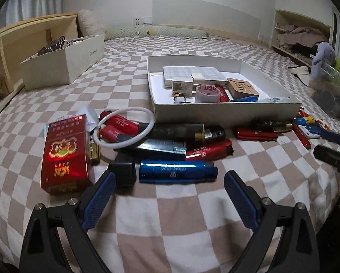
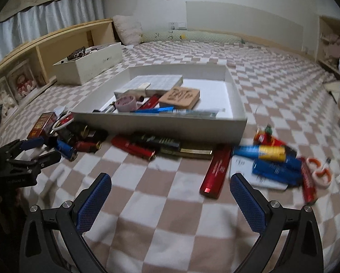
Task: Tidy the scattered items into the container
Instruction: 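Withdraw both grippers from the tray toward the scattered items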
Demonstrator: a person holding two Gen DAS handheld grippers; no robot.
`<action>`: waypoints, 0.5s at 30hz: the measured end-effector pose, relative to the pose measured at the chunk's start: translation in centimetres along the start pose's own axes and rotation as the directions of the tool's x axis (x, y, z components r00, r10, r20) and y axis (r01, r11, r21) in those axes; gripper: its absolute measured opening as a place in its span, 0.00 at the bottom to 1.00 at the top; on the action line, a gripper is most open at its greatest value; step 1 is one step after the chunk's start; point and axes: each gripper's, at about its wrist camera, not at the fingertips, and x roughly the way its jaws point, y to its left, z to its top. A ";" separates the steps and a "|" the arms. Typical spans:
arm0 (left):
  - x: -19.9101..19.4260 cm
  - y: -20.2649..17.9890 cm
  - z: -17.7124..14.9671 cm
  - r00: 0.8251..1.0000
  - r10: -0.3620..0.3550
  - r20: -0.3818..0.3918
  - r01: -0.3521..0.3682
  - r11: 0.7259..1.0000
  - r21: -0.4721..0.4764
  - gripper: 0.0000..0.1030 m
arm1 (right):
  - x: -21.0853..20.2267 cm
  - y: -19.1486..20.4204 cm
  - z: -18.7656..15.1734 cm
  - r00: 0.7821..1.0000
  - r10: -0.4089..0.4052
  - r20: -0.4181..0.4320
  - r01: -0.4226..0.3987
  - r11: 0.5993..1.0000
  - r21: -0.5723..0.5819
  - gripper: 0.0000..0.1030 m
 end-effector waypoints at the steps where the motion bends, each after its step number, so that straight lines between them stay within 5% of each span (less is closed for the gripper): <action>1: 0.0 0.1 -0.2 1.000 -0.005 0.000 0.005 1.000 -0.015 0.94 | 0.1 0.0 -0.2 1.000 0.001 -0.005 -0.001 1.000 0.010 1.00; 6: -0.2 1.1 -1.8 0.999 0.025 0.026 -0.023 0.996 -0.080 0.94 | -0.1 -0.2 -0.4 0.999 0.033 0.008 -0.033 0.999 0.039 1.00; 15: 0.2 -1.2 -2.0 0.999 0.015 0.044 -0.013 0.999 -0.043 0.94 | 1.2 0.2 -1.2 0.998 0.054 -0.038 -0.052 0.998 0.048 1.00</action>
